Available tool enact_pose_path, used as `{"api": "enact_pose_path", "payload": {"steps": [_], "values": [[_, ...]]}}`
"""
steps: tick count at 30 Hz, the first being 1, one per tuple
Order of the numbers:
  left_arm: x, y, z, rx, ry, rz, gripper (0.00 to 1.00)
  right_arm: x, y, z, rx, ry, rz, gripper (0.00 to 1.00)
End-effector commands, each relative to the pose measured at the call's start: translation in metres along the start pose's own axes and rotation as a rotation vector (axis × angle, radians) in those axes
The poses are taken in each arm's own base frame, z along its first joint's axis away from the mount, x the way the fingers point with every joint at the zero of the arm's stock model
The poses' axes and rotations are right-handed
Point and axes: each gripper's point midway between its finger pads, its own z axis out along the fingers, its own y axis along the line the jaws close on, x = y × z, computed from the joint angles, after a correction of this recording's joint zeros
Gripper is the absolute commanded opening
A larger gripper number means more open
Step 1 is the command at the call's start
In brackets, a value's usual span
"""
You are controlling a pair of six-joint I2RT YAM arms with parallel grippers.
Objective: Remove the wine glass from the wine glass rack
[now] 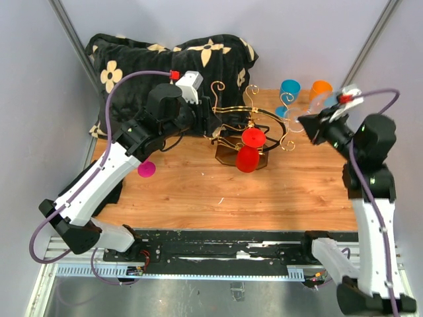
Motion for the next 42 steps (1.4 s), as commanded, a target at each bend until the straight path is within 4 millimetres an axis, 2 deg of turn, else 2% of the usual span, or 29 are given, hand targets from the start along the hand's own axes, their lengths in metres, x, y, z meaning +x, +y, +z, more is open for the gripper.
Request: {"api": "enact_pose_path", "payload": {"steps": [1, 3, 5, 8, 12, 14, 20, 27, 35, 42], "values": [[-0.026, -0.004, -0.015, -0.001, -0.088, 0.031, 0.55, -0.048, 0.055, -0.024, -0.089, -0.298, -0.612, 0.01], [-0.033, -0.004, -0.02, 0.0, -0.115, 0.036, 0.56, -0.046, 0.076, -0.027, -0.155, -0.313, -0.737, 0.01], [-0.04, -0.007, -0.026, 0.013, -0.14, 0.035, 0.57, -0.032, 0.098, -0.023, -0.255, -0.289, -0.848, 0.01], [-0.052, -0.015, -0.036, 0.042, -0.172, 0.031, 0.61, -0.014, 0.118, -0.016, -0.309, -0.287, -1.031, 0.01], [-0.063, -0.022, -0.052, 0.072, -0.214, 0.026, 0.75, 0.012, 0.142, -0.002, -0.318, -0.262, -1.299, 0.01], [-0.069, -0.025, -0.059, 0.088, -0.248, 0.009, 0.83, 0.016, 0.155, 0.005, -0.311, -0.258, -1.373, 0.01], [-0.085, -0.04, -0.075, 0.156, -0.305, -0.049, 0.96, 0.03, 0.185, 0.019, -0.365, -0.25, -1.473, 0.01], [-0.096, -0.041, -0.071, 0.147, -0.31, -0.088, 1.0, 0.044, 0.222, 0.019, -0.413, -0.296, -1.566, 0.01], [-0.109, -0.051, -0.071, 0.199, -0.336, -0.133, 1.0, 0.052, 0.235, 0.015, -0.434, -0.299, -1.618, 0.01], [-0.118, -0.051, -0.064, 0.202, -0.353, -0.155, 0.99, 0.06, 0.241, 0.013, -0.468, -0.303, -1.63, 0.01]]}}
